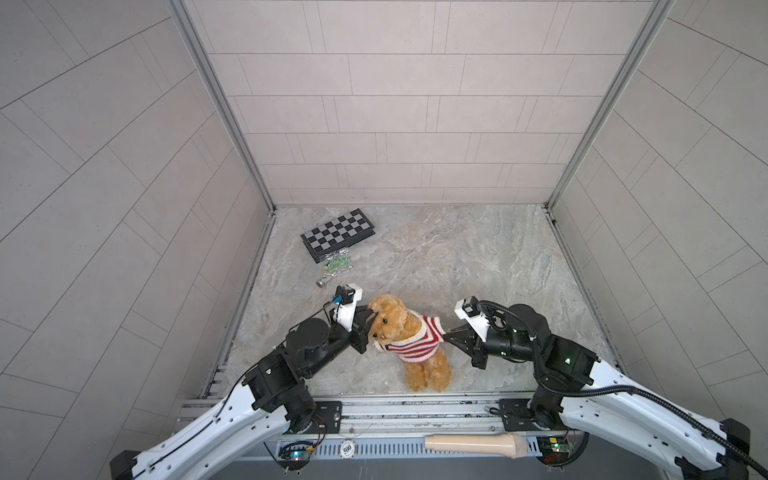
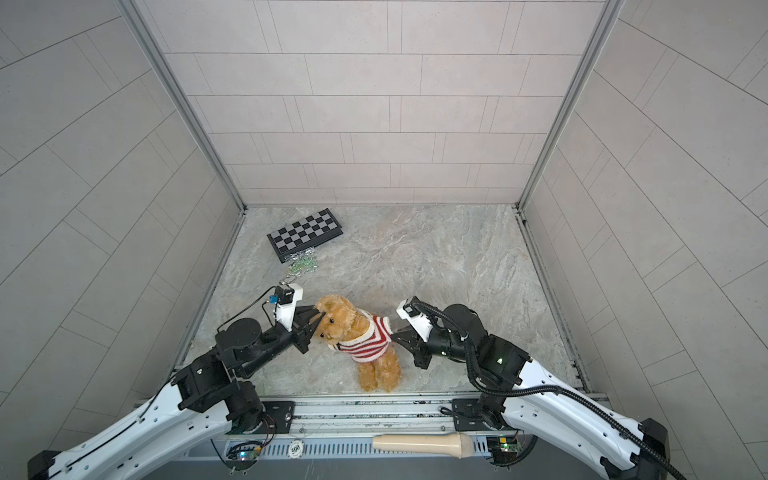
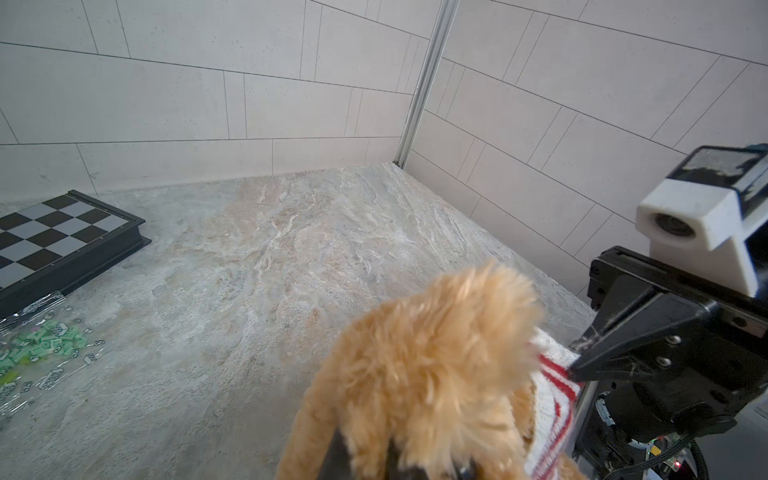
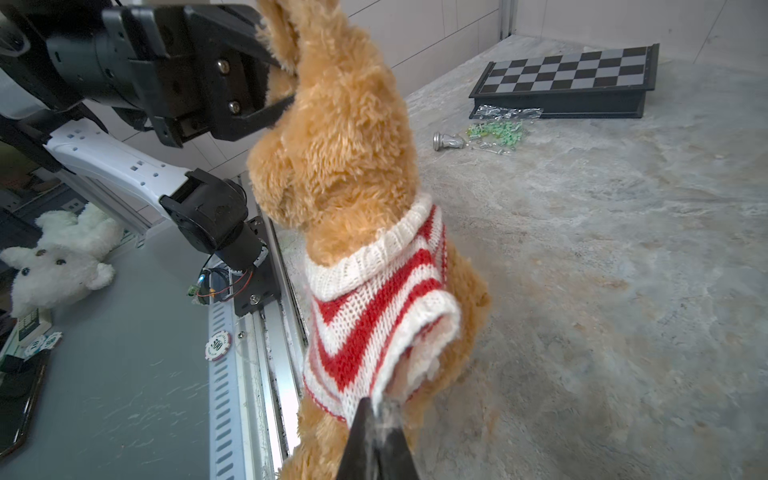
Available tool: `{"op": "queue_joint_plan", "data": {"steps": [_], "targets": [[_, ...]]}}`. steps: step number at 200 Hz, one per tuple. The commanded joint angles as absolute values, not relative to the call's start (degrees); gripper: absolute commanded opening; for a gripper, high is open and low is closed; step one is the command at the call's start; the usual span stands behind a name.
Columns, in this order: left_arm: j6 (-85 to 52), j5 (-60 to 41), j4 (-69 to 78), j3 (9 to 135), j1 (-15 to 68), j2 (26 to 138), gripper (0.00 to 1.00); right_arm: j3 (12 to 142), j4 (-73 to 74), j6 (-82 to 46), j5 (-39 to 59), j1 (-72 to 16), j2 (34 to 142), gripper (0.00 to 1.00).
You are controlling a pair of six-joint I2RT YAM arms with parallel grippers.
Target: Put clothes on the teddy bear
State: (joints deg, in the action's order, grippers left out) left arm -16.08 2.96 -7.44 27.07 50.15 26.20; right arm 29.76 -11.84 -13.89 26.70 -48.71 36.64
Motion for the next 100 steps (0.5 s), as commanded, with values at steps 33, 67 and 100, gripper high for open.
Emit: {"op": "queue_joint_plan", "data": {"steps": [33,67,100], "targets": [[-16.4,8.4,-3.1,26.2,49.5,25.9,0.00,31.1,-11.0,-14.1,26.8,-52.5,41.3,0.00],[-15.2,3.6,-1.2,25.7,49.5,26.5,0.00,33.0,-2.5,-15.4,26.4,-55.2,44.6,0.00],[-14.8,3.7,-3.0,26.8,49.5,28.6,0.00,32.7,0.6,-16.9,21.6,-55.3,46.7,0.00]]}}
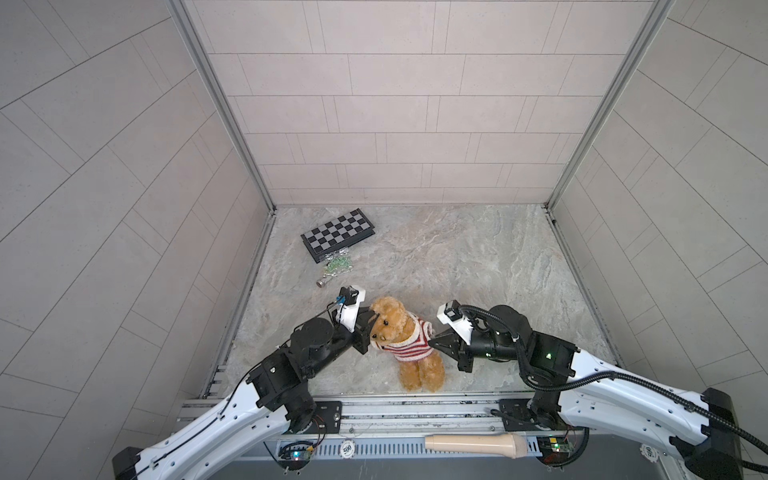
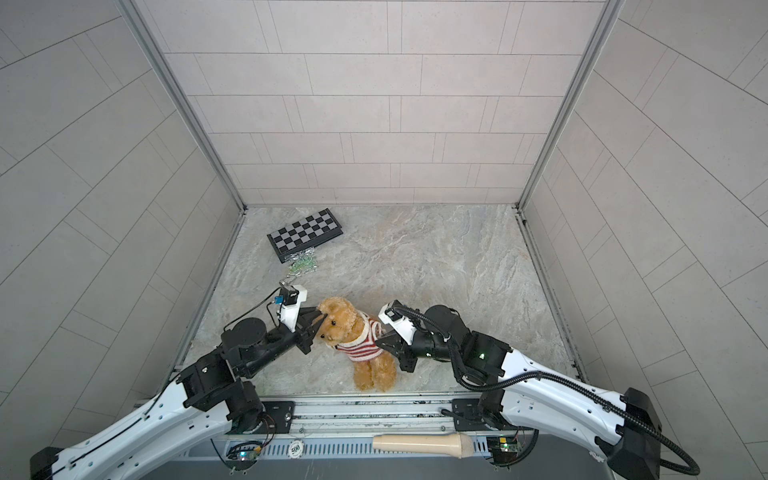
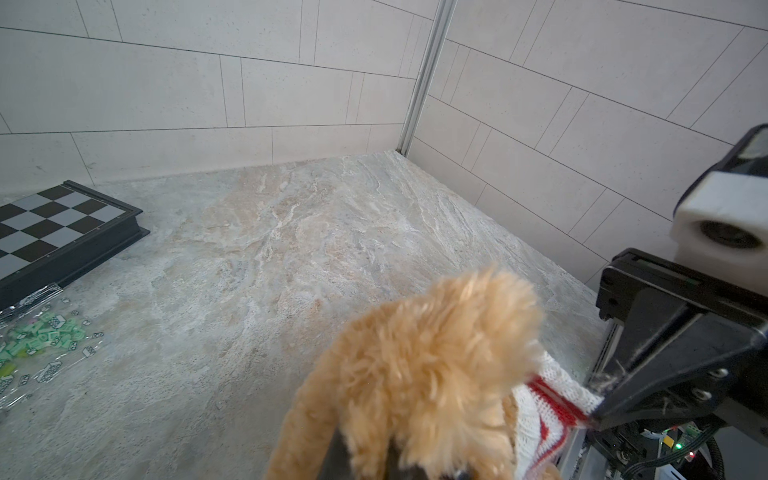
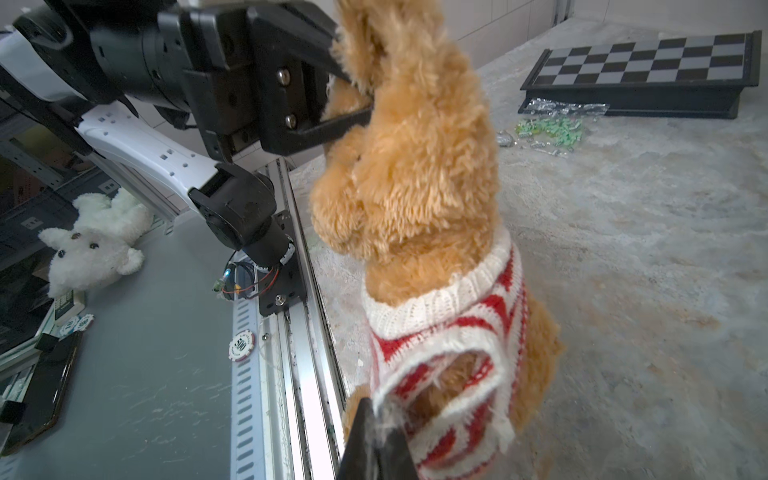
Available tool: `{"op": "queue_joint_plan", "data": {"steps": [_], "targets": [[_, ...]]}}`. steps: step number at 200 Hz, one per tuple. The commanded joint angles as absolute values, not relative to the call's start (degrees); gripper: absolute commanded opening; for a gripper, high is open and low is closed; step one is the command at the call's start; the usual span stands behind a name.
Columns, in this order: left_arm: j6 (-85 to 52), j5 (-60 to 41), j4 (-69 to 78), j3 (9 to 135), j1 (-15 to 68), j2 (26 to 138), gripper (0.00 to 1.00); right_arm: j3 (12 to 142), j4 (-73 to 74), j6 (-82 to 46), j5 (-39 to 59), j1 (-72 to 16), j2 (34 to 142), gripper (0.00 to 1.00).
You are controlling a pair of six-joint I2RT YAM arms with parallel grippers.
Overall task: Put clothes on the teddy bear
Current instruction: 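Lay the bear down and drag the sweater hem tailward with the right gripper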
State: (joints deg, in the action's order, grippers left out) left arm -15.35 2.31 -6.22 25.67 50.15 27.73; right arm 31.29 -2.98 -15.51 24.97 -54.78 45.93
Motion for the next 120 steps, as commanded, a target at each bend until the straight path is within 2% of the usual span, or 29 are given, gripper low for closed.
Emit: {"op": "queue_joint_plan", "data": {"steps": [1,23,49,61,120], "targets": [[-14.8,3.8,-3.1,26.8,49.5,28.7,0.00,32.7,0.5,-16.8,21.3,-55.2,46.7,0.00],[-16.5,5.3,-4.6,27.7,49.5,30.5,0.00,32.7,-2.8,-15.9,13.4,-55.0,46.9,0.09],[-24.1,10.2,-6.6,27.8,49.0,33.3,0.00,33.1,-6.4,-16.1,7.2,-53.9,46.4,0.31],[-29.1,12.4,-8.2,27.8,48.2,35.3,0.00,33.1,-7.1,-16.0,6.0,-53.7,45.9,0.38],[-49.6,19.0,-15.1,26.0,42.3,42.5,0.00,33.9,-7.3,-14.7,9.1,-53.8,51.2,0.49]]}}
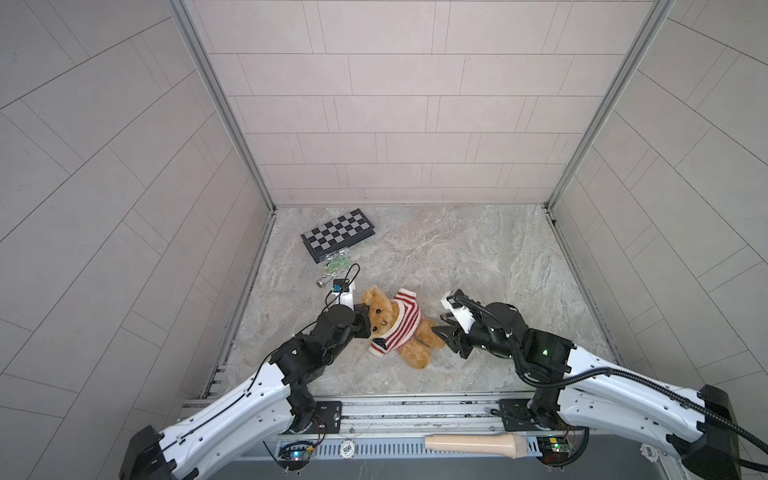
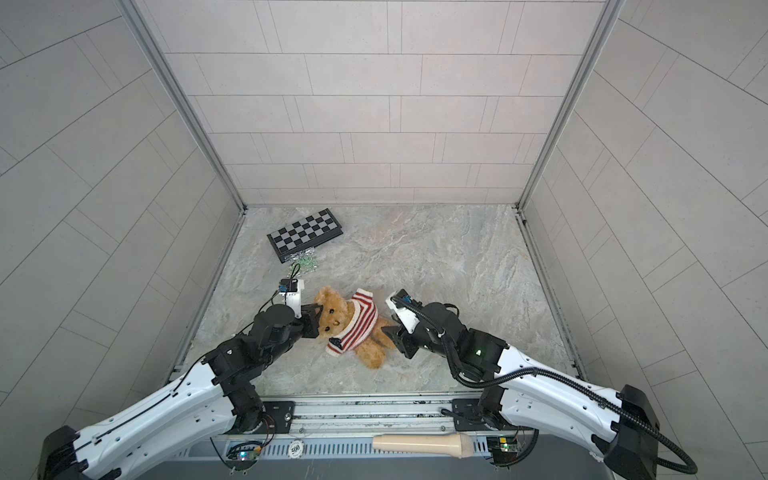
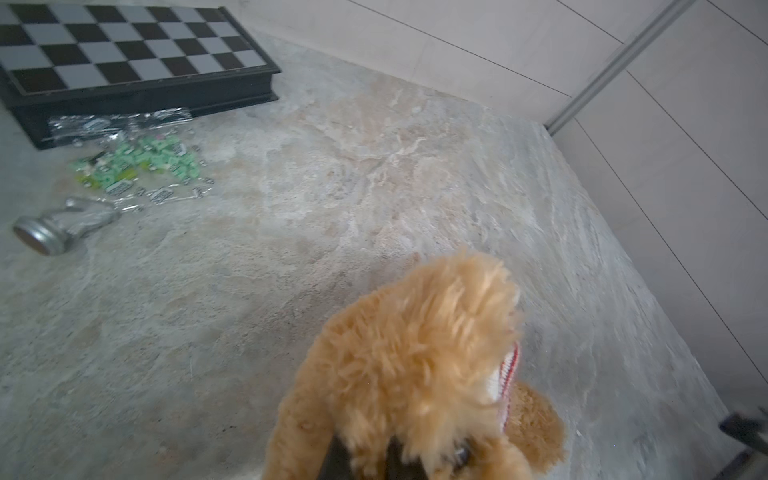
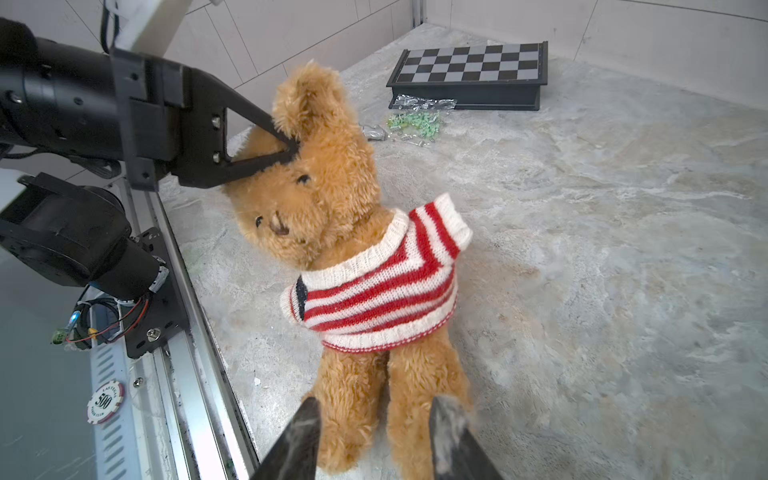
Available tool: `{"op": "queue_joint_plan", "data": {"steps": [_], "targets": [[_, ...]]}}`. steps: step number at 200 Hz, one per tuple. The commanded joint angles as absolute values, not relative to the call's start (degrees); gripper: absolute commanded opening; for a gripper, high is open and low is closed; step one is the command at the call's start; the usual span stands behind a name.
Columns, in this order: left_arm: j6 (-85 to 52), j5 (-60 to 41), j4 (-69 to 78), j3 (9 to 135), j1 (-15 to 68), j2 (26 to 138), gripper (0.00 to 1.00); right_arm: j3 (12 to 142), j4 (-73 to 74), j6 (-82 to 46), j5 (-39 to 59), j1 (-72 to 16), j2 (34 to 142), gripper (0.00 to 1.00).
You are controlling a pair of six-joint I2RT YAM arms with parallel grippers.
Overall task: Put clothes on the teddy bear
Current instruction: 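Lay the bear down and drag the sweater hem tailward with the right gripper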
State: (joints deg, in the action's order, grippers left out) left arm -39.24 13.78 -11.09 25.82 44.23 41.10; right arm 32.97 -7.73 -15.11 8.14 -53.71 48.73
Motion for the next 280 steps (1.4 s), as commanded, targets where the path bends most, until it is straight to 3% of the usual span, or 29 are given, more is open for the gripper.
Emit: {"op": "queue_joint_plan", "data": {"steps": [1,76,149,233,251,280], "targets": [[-49.8,19.1,-15.2,26.0,42.2,42.6,0.00,33.8,-7.1,-14.8,9.3,-53.8,51.4,0.49],[-51.7,11.1,-15.4,27.7,34.0,53.4,0.00,35.2,2.5,-15.5,12.3,-56.5,65.5,0.53],[-47.8,6.5,-16.5,30.2,33.8,59.2,0.00,39.6,5.1,-14.8,6.6,-54.9,77.2,0.58],[-39.8,3.9,-16.3,32.0,33.8,60.4,0.00,40.6,5.1,-17.6,2.6,-51.3,84.1,0.57],[-39.3,3.2,-15.5,32.1,33.8,60.8,0.00,40.0,5.7,-18.0,2.7,-51.2,84.4,0.54],[-38.6,1.8,-14.5,32.4,33.9,61.6,0.00,40.5,6.2,-18.2,3.5,-50.5,86.3,0.34]]}}
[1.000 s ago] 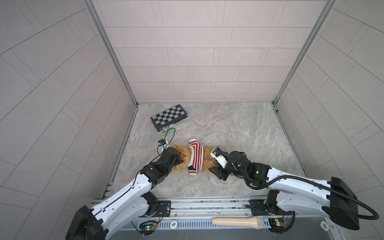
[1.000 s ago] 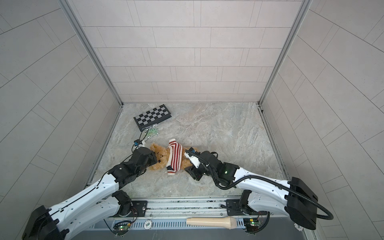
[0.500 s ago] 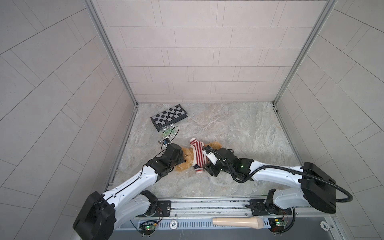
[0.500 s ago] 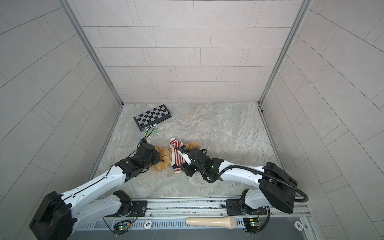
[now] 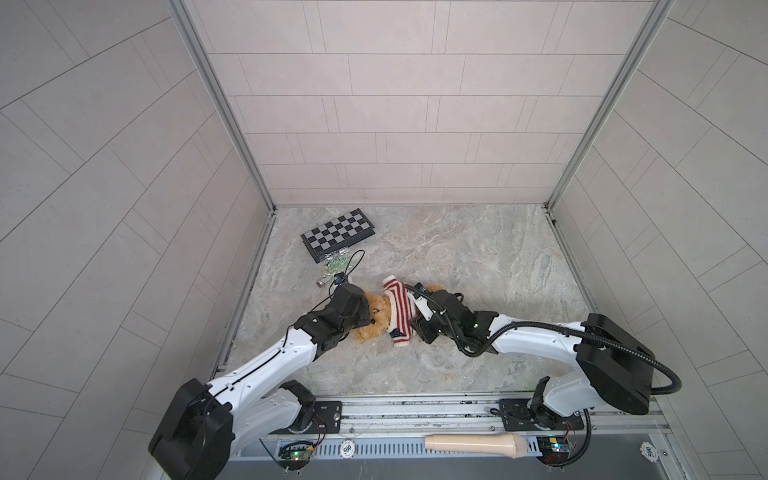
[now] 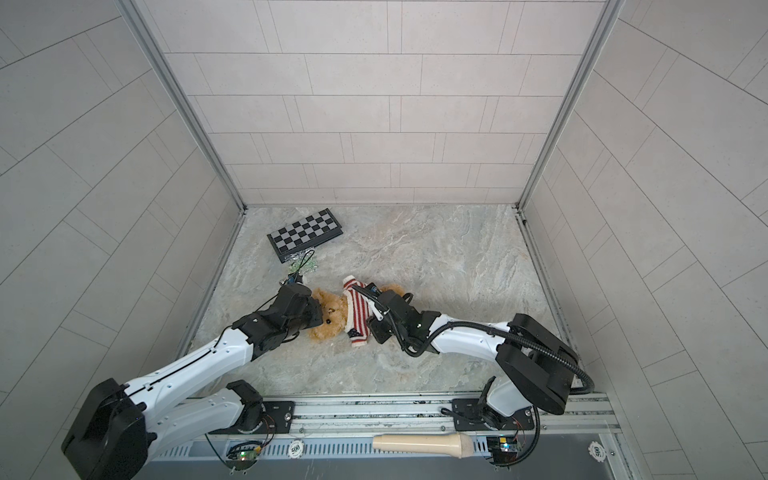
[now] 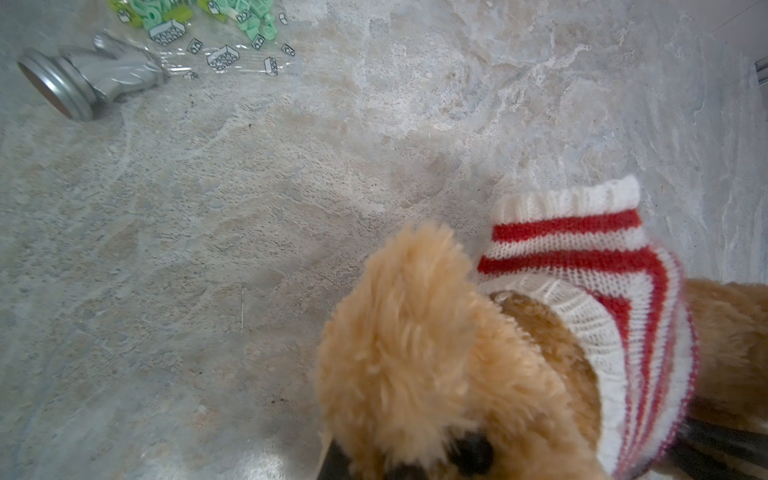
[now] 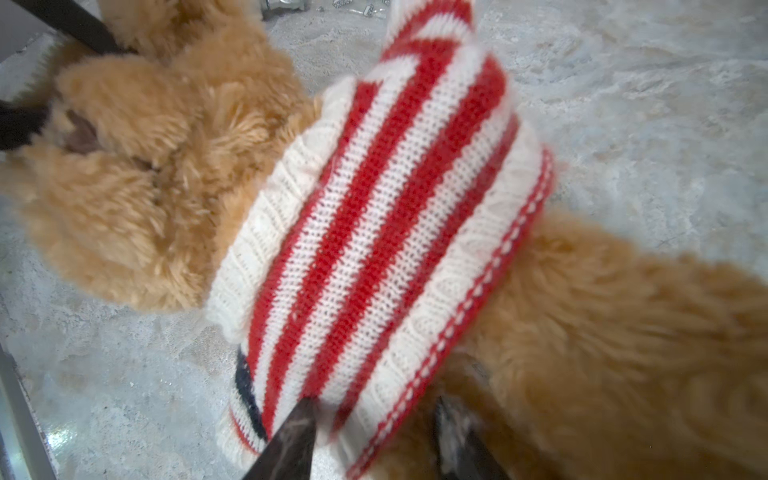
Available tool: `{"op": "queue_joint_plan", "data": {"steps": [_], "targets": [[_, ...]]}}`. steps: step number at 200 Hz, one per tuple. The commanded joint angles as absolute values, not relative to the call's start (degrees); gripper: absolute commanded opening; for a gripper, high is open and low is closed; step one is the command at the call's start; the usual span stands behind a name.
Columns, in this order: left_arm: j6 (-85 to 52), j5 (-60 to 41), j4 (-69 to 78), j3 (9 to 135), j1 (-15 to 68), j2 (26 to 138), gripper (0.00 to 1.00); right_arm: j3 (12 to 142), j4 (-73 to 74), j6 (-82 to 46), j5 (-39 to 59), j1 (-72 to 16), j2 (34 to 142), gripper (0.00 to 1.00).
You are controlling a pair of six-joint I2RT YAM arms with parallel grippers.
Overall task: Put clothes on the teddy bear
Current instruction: 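Lay the bear down and drag the sweater hem tailward with the right gripper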
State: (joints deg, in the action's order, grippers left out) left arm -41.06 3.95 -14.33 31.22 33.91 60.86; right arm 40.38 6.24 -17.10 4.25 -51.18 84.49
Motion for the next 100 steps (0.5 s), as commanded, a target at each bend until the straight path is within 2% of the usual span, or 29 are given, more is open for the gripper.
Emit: {"op": "queue_joint_plan", "data": {"steps": [1,53,100], "targets": [[-38.7,1.7,-14.5,32.4,33.8,61.6,0.00,40.6,6.1,-18.2,3.5,-50.5,86.4,0.34],[-37.2,1.6,-14.9,32.3,33.8,60.5,0.00,41.9,0.0,-20.1,3.4,-49.5,85.1,0.01],[-36.3,1.9,-15.3,31.7,33.0,59.5,0.00,36.0,-2.8,-21.6,1.6,-47.8,77.3,0.00]]}}
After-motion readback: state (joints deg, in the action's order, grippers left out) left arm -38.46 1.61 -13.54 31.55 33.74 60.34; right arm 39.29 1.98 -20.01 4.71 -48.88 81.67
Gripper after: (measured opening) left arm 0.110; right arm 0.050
